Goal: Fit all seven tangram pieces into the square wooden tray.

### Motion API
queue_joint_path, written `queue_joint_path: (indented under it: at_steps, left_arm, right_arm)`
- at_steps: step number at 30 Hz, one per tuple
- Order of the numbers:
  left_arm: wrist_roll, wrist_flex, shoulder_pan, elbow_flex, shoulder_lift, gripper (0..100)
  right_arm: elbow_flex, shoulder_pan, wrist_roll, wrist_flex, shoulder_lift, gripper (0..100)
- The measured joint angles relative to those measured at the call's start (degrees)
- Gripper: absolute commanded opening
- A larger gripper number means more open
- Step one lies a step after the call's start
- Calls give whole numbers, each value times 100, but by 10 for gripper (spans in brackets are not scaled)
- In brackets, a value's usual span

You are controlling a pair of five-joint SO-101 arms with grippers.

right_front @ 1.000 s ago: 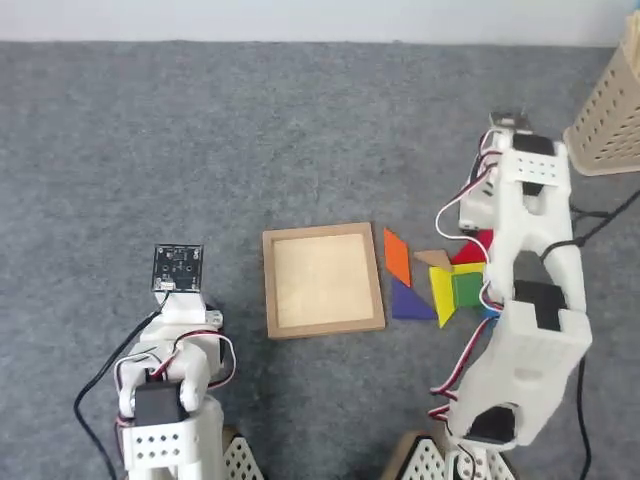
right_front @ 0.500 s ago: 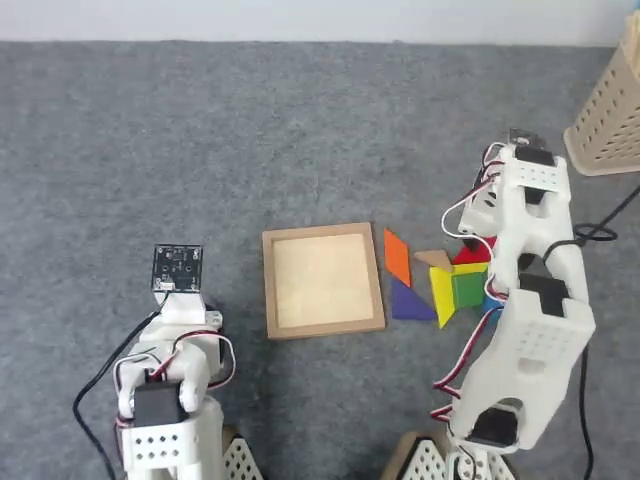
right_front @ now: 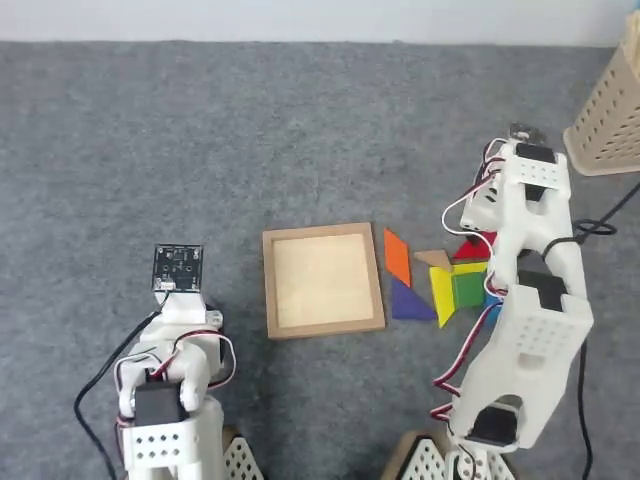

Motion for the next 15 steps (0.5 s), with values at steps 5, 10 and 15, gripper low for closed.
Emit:
queue_joint_path:
  at_steps: [5, 10, 15]
  left_arm:
    - [0, 0, 0, 0, 0, 12]
    - [0, 0, 0, 0, 0, 12]
    - [0, 0, 0, 0, 0, 12]
  right_arm:
    - [0, 44, 0, 0, 0, 206]
    - [-18, -9, 0, 0, 0, 202]
    - [-26, -88, 0, -35, 0, 187]
